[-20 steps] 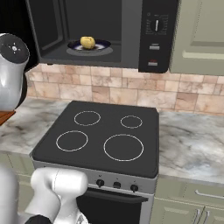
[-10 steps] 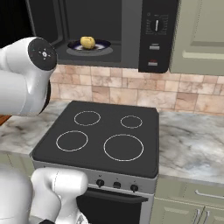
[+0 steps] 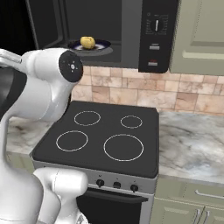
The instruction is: Retrieve the reheated potato from the microwave, then place the potato, cheese, and condiment on the cutting board.
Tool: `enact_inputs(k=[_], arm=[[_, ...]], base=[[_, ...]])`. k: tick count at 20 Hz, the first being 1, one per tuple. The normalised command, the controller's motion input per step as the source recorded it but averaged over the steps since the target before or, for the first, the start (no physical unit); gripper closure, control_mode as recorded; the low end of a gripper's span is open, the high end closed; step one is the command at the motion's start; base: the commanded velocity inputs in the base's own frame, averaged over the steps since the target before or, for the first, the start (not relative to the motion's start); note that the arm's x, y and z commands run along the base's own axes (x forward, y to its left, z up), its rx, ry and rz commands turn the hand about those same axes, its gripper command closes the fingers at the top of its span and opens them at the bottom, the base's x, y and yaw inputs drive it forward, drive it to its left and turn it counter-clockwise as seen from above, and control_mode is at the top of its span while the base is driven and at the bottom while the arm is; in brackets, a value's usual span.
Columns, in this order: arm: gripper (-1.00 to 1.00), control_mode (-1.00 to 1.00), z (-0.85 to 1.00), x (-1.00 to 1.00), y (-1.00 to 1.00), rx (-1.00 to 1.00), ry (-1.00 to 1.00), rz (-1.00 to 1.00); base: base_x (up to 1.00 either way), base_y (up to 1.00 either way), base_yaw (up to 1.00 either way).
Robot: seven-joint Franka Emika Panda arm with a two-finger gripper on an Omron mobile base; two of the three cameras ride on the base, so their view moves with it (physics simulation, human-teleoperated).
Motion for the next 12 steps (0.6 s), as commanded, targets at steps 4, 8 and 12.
enact_inputs(k=[4, 8, 12], arm=[[-1.0, -1.0, 0.06, 0.2, -0.28, -0.06, 0.0, 0.0], [-1.0, -1.0, 0.05, 0.19, -0.2, -0.11, 0.05, -0.03], [-1.0, -1.0, 0.0, 0.26, -0.03, -0.11, 0.17, -0.02]], base=[[0.0, 0.0, 0.0], [0.0, 0.0, 0.0], [0.0, 0.0, 0.0]])
